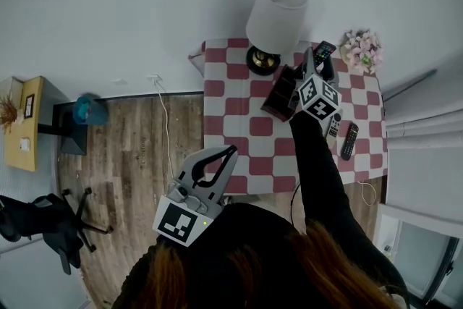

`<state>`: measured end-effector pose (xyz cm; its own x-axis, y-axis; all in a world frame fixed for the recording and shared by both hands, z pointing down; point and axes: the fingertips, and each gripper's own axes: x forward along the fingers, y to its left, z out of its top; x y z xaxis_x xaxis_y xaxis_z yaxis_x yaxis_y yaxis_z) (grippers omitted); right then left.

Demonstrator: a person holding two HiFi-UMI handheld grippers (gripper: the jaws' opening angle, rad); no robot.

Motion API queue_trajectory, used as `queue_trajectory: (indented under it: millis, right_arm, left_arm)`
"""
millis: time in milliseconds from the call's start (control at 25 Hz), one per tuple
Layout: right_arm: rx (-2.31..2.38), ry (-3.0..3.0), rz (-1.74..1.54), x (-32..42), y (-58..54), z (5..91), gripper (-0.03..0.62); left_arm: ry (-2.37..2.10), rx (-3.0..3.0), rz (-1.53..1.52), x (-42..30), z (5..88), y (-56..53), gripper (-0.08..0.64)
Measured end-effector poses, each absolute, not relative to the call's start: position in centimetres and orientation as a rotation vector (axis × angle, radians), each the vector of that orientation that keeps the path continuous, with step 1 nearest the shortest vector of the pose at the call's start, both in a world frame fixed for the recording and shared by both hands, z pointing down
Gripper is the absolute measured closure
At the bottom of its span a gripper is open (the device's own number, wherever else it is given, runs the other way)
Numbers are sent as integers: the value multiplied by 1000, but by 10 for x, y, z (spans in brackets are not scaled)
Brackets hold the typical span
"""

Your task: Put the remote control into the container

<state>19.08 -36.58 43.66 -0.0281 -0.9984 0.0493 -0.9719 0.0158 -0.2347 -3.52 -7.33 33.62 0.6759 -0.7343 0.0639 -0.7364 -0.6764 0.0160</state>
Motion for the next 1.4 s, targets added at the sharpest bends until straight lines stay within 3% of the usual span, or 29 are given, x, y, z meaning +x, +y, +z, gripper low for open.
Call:
queue_trajectory:
  millis: [480,760,1080,1400]
  right_arm:
    - [-2267,2225,-208,174,-348,457,344]
    - [-2374,2268,-452,172,-335,514,368]
    - [-2361,2308,-429,170,-337,514,368]
    - [-2291,2272,-178,168,-338,460,368]
  left_arm:
    - [-1272,2809,82,-40,339,-78,549]
    - [-1245,2830,74,-35,338,-74,549]
    - [-1247,2829,71,-38,339,-73,549]
    - [-1197,2877,97,-34,338,-71,549]
